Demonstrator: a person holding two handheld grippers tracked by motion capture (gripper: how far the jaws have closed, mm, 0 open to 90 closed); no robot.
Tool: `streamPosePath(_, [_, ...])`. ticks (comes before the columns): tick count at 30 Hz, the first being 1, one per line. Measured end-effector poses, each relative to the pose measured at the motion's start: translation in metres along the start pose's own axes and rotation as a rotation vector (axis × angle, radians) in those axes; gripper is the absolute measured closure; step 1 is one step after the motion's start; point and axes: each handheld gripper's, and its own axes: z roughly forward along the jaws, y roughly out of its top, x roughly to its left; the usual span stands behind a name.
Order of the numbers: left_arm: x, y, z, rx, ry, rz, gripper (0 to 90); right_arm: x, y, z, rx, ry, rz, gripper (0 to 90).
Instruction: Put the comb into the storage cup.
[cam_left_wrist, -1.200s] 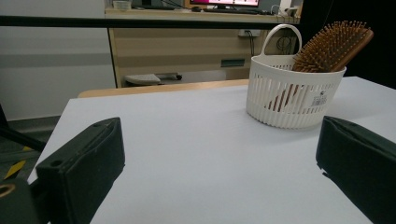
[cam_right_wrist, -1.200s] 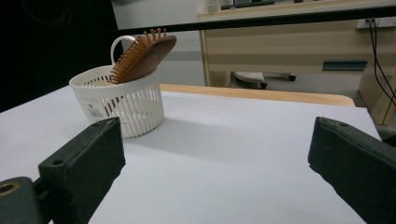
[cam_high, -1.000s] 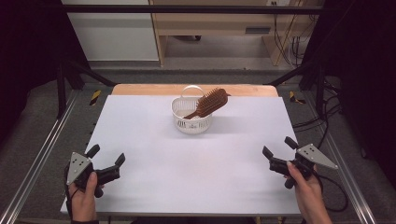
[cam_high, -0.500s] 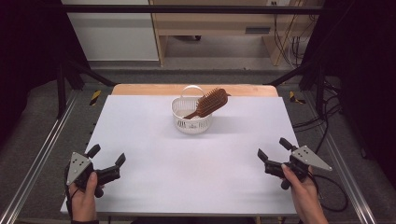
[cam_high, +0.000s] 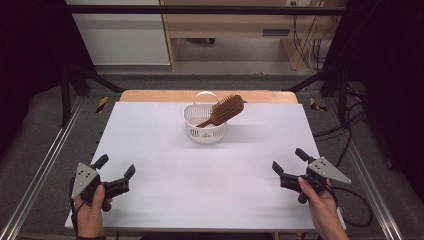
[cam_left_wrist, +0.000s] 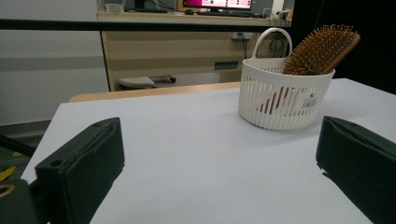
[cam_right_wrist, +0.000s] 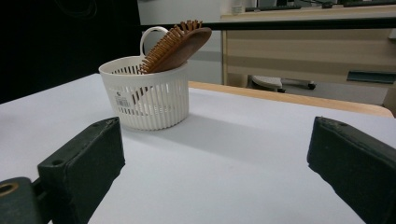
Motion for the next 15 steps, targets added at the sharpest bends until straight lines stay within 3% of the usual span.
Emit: streamPosePath(15, [-0.0035,0.0016,-0.0002,-0.006,-0.02,0.017,1.2,0.0065,0.0,0.0044,-0.013,0.031,-0.006,4.0])
